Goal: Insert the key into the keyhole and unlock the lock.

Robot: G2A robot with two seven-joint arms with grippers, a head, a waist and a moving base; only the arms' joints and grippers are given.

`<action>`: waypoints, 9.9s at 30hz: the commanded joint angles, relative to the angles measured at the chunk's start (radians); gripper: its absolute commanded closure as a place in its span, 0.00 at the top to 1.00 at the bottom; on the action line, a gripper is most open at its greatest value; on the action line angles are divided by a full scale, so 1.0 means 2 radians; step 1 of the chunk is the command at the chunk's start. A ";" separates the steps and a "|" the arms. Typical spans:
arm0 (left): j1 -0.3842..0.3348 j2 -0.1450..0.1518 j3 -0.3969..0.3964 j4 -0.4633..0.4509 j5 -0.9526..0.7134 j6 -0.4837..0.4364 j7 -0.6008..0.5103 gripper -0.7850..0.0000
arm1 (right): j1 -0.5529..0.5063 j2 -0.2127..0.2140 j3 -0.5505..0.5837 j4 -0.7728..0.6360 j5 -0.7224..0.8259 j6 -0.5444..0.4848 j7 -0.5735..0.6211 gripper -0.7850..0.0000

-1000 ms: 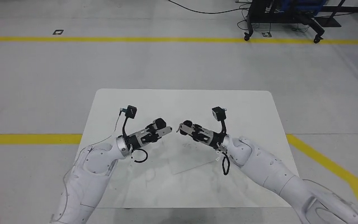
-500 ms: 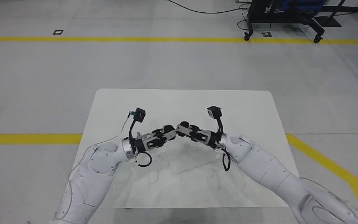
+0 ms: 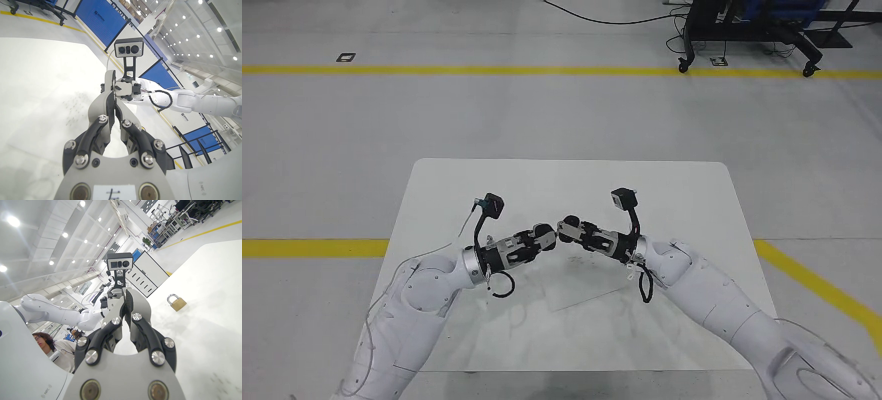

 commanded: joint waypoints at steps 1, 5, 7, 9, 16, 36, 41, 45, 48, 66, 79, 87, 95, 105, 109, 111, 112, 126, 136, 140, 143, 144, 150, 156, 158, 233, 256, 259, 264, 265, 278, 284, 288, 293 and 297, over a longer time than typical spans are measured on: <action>0.001 0.000 -0.001 0.001 -0.002 0.001 0.008 0.00 | -0.001 -0.002 0.003 0.001 0.000 0.000 0.004 0.00; 0.001 0.001 -0.004 0.001 -0.007 -0.001 0.016 0.00 | -0.004 -0.005 0.010 0.004 0.001 0.000 0.012 0.00; 0.002 0.002 -0.006 0.001 -0.009 -0.001 0.018 0.00 | -0.005 -0.006 0.014 0.004 0.001 0.000 0.015 0.00; 0.002 0.002 -0.006 0.001 -0.009 0.000 0.018 0.00 | -0.007 -0.007 0.017 0.004 0.001 0.000 0.019 0.00; 0.001 0.004 -0.002 -0.001 -0.009 0.002 0.013 0.44 | -0.012 -0.012 0.029 0.004 0.000 0.000 0.029 0.00; 0.000 0.009 0.004 -0.003 -0.007 0.003 0.013 0.00 | -0.028 -0.024 0.058 0.003 -0.004 0.000 0.052 0.00; 0.000 0.010 0.000 -0.003 -0.006 0.010 0.023 0.00 | -0.035 -0.026 0.062 0.005 0.000 0.000 0.057 1.00; 0.005 0.011 -0.020 0.003 -0.029 0.028 0.052 0.00 | -0.035 -0.026 0.062 0.005 0.000 0.000 0.057 1.00; 0.007 0.012 -0.031 0.003 -0.033 0.033 0.061 0.00 | -0.035 -0.026 0.062 0.005 0.000 0.000 0.057 1.00; -0.016 0.023 -0.009 -0.005 -0.024 0.049 -0.114 0.00 | -0.047 0.009 0.130 -0.062 -0.106 0.109 0.140 0.97; -0.034 0.022 0.023 0.006 -0.017 0.033 -0.114 0.00 | -0.080 0.024 0.152 -0.120 -0.087 0.152 0.206 0.42; -0.035 0.024 0.028 0.007 -0.016 0.030 -0.112 0.00 | -0.080 0.024 0.152 -0.121 -0.082 0.144 0.210 0.33; -0.039 0.026 0.034 0.010 -0.022 0.024 -0.116 0.00 | -0.077 0.022 0.148 -0.119 -0.076 0.145 0.221 0.00; -0.046 0.029 0.022 0.018 -0.028 0.027 -0.085 1.00 | -0.078 0.027 0.164 -0.108 -0.044 0.109 0.238 0.00; -0.036 0.033 0.000 0.015 -0.024 0.021 -0.054 1.00 | -0.102 0.038 0.206 -0.092 -0.031 0.060 0.220 0.00; -0.027 0.035 -0.012 0.003 -0.016 0.022 -0.038 1.00 | -0.120 0.045 0.235 -0.082 -0.023 0.029 0.207 0.00; -0.022 0.036 -0.017 -0.006 -0.015 0.024 -0.034 1.00 | -0.130 0.049 0.248 -0.078 -0.020 0.016 0.203 0.00; 0.120 0.064 -0.141 -0.272 0.409 0.226 -0.047 1.00 | -0.173 0.063 0.305 -0.077 0.005 0.000 0.182 0.00; 0.125 0.060 -0.052 -0.231 0.579 0.268 -0.103 1.00 | -0.173 0.063 0.305 -0.077 0.005 0.000 0.182 0.00; 0.086 0.053 -0.021 -0.177 0.590 0.286 -0.104 0.92 | -0.173 0.063 0.305 -0.077 0.005 0.000 0.182 0.00; 0.065 0.048 -0.004 -0.159 0.583 0.298 -0.104 0.88 | -0.173 0.063 0.305 -0.077 0.005 0.000 0.182 0.00; 0.060 0.046 0.001 -0.155 0.582 0.299 -0.106 0.83 | -0.173 0.063 0.305 -0.077 0.005 0.000 0.182 0.00; 0.035 0.039 0.023 -0.128 0.582 0.311 -0.106 0.63 | -0.173 0.063 0.305 -0.077 0.005 0.000 0.182 0.00; 0.016 0.032 0.033 -0.105 0.579 0.335 -0.108 0.38 | -0.173 0.063 0.305 -0.077 0.005 0.000 0.182 0.00; 0.014 0.030 0.035 -0.103 0.580 0.338 -0.112 0.33 | -0.173 0.063 0.305 -0.077 0.005 0.000 0.182 0.00; 0.102 0.012 -0.091 -0.156 0.173 0.138 0.082 0.00 | -0.173 0.063 0.305 -0.077 0.005 0.000 0.182 0.00; -0.082 0.000 0.023 0.062 -0.109 0.036 -0.134 0.00 | -0.070 0.009 0.178 -0.072 0.074 0.030 0.096 0.00; -0.085 0.000 0.022 0.066 -0.114 0.032 -0.133 0.00 | -0.056 0.001 0.160 -0.059 0.068 0.033 0.097 0.00; -0.084 0.002 0.022 0.068 -0.129 0.022 -0.133 0.00 | -0.041 -0.010 0.141 -0.039 0.057 0.033 0.089 0.00; -0.083 0.002 0.021 0.069 -0.133 0.021 -0.132 0.00 | -0.039 -0.012 0.138 -0.036 0.058 0.033 0.089 0.00; -0.077 0.004 0.007 0.074 -0.120 0.052 -0.060 0.00 | -0.026 -0.026 0.108 -0.017 0.071 0.010 0.148 0.00; -0.077 0.004 0.009 0.061 -0.047 0.088 -0.015 0.00 | -0.027 -0.025 0.126 -0.003 0.085 0.000 0.132 0.00; -0.077 0.004 0.009 0.061 -0.047 0.088 -0.015 0.00 | -0.027 -0.025 0.126 -0.003 0.085 0.000 0.132 0.00; -0.074 0.002 0.014 0.052 -0.070 0.126 -0.007 0.00 | -0.027 -0.025 0.126 -0.003 0.085 0.000 0.132 0.00; -0.087 -0.002 0.017 0.052 -0.176 0.229 -0.050 0.00 | -0.046 -0.021 0.141 -0.020 0.061 0.011 0.115 0.00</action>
